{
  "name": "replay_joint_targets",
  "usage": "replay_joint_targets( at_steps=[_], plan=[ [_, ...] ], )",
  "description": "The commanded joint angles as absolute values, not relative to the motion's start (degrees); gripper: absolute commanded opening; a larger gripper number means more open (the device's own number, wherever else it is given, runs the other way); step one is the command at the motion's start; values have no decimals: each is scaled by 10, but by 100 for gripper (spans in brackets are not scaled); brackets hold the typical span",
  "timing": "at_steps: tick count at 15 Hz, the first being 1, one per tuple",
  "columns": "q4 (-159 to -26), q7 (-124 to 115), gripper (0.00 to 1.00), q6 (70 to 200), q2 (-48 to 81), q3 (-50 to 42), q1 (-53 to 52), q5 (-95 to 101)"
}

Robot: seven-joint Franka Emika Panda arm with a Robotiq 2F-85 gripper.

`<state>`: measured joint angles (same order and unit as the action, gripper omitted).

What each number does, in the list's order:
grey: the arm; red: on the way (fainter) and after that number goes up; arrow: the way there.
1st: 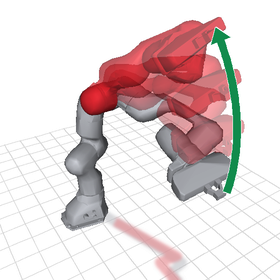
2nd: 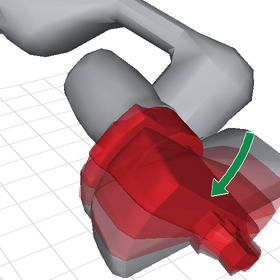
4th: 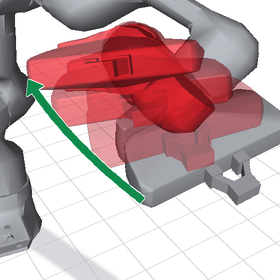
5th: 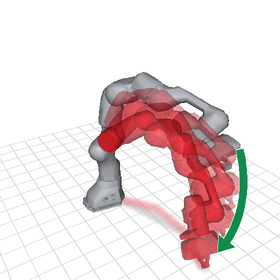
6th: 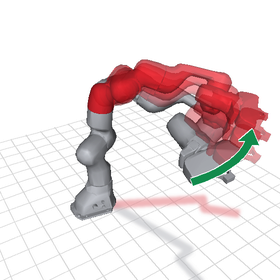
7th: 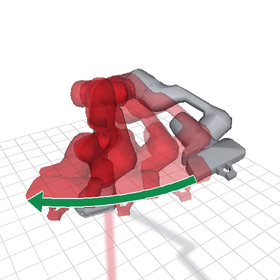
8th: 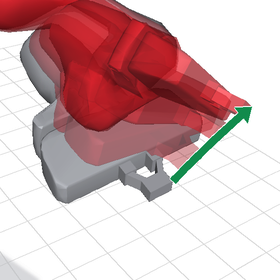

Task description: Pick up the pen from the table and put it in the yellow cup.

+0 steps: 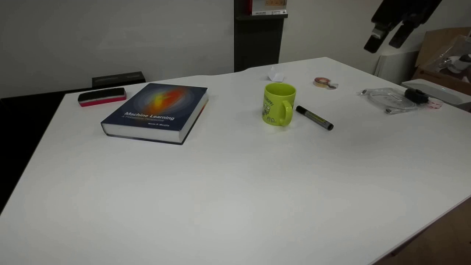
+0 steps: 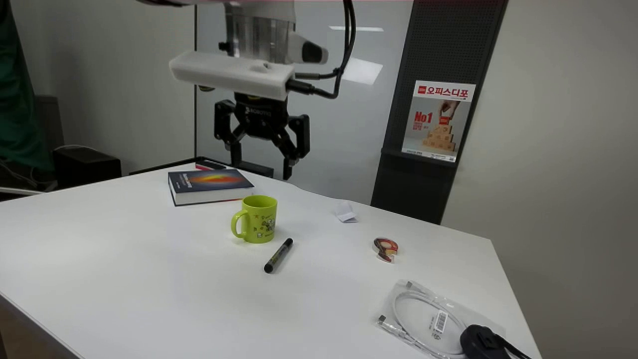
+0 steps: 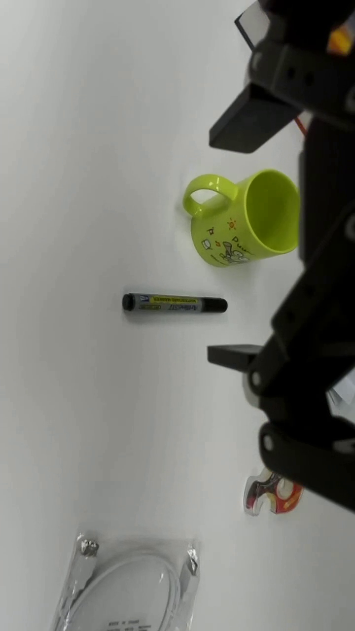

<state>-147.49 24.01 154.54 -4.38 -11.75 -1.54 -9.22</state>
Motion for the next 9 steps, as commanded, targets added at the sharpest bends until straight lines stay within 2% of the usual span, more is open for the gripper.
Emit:
replay_joint_targets(
  at_steps=[1,9],
  plan=[
    [-1377,295,100,1527,69,-96,7,-113],
    [-1246,262,100,1523,228,-32,70,-55]
  ],
)
